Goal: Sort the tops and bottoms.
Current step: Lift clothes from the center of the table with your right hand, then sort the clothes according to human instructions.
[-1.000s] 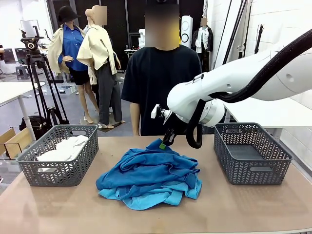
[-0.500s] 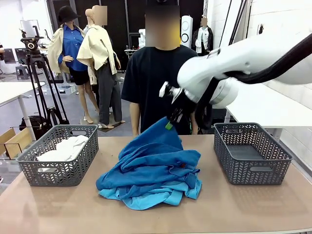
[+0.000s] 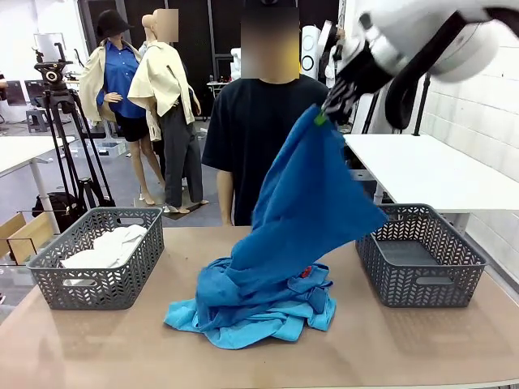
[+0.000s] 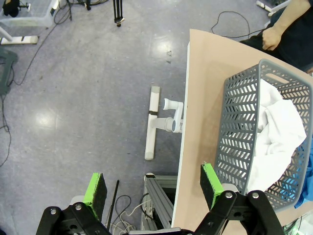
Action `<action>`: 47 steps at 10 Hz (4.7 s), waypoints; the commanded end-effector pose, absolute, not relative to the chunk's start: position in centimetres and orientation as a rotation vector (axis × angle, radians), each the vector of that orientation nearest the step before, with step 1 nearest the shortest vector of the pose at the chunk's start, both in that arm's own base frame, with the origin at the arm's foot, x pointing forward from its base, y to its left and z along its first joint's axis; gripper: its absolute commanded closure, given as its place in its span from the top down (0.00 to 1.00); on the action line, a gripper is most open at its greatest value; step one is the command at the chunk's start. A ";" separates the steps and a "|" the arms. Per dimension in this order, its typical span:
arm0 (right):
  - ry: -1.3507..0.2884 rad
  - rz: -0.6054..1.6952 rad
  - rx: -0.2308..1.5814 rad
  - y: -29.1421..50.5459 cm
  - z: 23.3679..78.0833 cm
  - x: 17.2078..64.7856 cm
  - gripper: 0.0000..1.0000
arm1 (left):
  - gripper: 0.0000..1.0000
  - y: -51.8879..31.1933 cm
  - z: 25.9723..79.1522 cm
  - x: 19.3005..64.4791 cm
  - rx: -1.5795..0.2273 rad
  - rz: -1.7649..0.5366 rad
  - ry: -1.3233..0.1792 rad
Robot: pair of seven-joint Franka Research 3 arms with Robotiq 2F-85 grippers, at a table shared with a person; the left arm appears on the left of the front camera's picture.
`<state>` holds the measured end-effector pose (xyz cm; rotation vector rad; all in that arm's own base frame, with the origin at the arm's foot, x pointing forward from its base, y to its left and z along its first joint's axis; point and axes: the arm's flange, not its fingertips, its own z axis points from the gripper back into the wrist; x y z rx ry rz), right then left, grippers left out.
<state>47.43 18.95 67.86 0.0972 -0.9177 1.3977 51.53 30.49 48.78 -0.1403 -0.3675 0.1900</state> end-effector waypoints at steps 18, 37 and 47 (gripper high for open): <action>-1.299 1.210 -0.171 16.0 92.3 47.0 0.00 | 1.00 30.5 48.8 51.4 -0.130 0.187 -0.361; -1.299 1.210 -0.171 16.0 92.3 47.0 0.00 | 1.00 30.5 48.8 51.4 -0.130 0.187 -0.361; -1.370 1.438 -0.063 47.6 103.2 62.5 0.00 | 1.00 30.5 48.8 51.4 -0.130 0.187 -0.361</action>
